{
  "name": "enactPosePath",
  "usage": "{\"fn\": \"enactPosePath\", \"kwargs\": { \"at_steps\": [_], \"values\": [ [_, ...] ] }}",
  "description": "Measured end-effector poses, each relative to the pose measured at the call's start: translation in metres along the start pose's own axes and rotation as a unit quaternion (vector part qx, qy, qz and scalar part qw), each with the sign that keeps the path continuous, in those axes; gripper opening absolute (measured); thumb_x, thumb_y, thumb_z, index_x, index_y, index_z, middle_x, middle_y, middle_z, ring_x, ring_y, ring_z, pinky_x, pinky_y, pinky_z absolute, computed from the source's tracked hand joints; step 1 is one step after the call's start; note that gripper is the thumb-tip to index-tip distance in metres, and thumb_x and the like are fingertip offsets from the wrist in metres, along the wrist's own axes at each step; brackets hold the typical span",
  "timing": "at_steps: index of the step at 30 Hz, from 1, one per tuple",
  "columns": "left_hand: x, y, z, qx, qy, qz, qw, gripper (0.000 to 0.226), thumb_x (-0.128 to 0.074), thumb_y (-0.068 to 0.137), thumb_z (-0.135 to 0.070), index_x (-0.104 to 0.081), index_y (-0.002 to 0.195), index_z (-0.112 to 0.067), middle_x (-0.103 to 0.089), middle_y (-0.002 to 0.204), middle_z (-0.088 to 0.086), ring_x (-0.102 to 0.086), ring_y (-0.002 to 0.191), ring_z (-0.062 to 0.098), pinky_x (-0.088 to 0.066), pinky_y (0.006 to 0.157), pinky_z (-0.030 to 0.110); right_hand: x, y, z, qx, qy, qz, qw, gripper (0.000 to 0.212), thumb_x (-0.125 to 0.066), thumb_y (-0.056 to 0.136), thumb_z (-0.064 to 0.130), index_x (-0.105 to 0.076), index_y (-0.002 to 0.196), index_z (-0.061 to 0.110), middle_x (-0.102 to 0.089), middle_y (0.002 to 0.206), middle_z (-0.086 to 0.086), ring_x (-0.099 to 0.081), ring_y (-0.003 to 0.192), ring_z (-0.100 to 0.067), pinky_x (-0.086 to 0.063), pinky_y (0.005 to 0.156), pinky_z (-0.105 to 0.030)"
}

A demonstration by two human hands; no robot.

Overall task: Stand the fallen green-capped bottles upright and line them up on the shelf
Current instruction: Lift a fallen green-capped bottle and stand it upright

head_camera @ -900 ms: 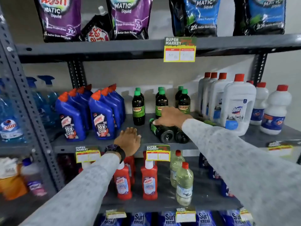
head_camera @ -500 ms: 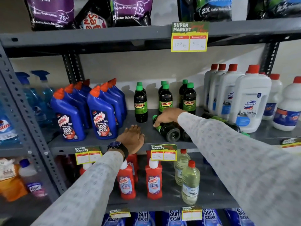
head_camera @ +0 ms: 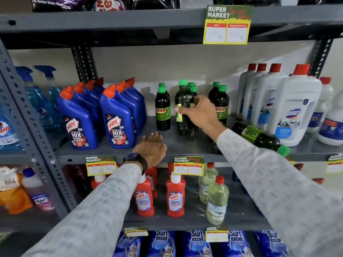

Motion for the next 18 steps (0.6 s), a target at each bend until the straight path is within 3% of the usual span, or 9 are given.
{"fn": "enactPosePath", "kwargs": {
  "at_steps": [4,10,14,18],
  "values": [
    [0.0,0.002,0.003,0.008,-0.001,-0.022,1.0,0.071,-0.014,0.096,-0.044,-0.025,0.154,-0.006,-0.02,0.165,0.015,-0.016,0.153,0.027,-0.011,0.122,0.048,-0.014,-0.026,-0.016,0.042,0.032,-0.053,0.997,0.075,-0.089,0.069,0.049,-0.051,0.126,0.019,-0.067,0.101,0.006,-0.067,0.092,-0.018,-0.058,0.081,-0.039],
    [-0.003,0.005,0.005,0.02,-0.031,-0.011,0.999,0.073,-0.015,0.094,-0.047,-0.024,0.155,-0.01,-0.02,0.166,0.012,-0.017,0.153,0.023,-0.009,0.122,0.043,-0.031,-0.039,-0.026,0.071,0.036,-0.048,0.996,0.069,-0.086,0.07,0.05,-0.046,0.122,0.03,-0.067,0.1,0.012,-0.069,0.096,-0.017,-0.059,0.087,-0.045],
    [-0.004,0.006,0.006,0.021,-0.025,0.0,0.999,0.071,-0.016,0.096,-0.046,-0.022,0.156,-0.01,-0.017,0.167,0.012,-0.015,0.154,0.023,-0.008,0.122,0.043,-0.033,-0.043,-0.033,0.067,0.051,-0.064,0.994,0.074,-0.088,0.069,0.054,-0.045,0.124,0.03,-0.06,0.097,0.022,-0.063,0.09,0.002,-0.057,0.085,-0.036],
    [-0.002,0.004,0.005,0.019,-0.026,0.003,0.999,0.068,-0.018,0.098,-0.044,-0.021,0.157,-0.009,-0.016,0.167,0.011,-0.013,0.154,0.022,-0.008,0.123,0.042,-0.045,-0.047,-0.044,0.064,0.121,0.011,0.99,0.082,-0.088,0.071,0.052,-0.04,0.134,0.035,-0.063,0.117,0.019,-0.061,0.103,0.01,-0.051,0.087,-0.017]
  ]
}}
Point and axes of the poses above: each hand's wrist, its own y-axis towards the middle knuckle, its own x-axis out of the back of the hand, z = x × y, the point moved 7 cm from there along y, towards the middle knuckle
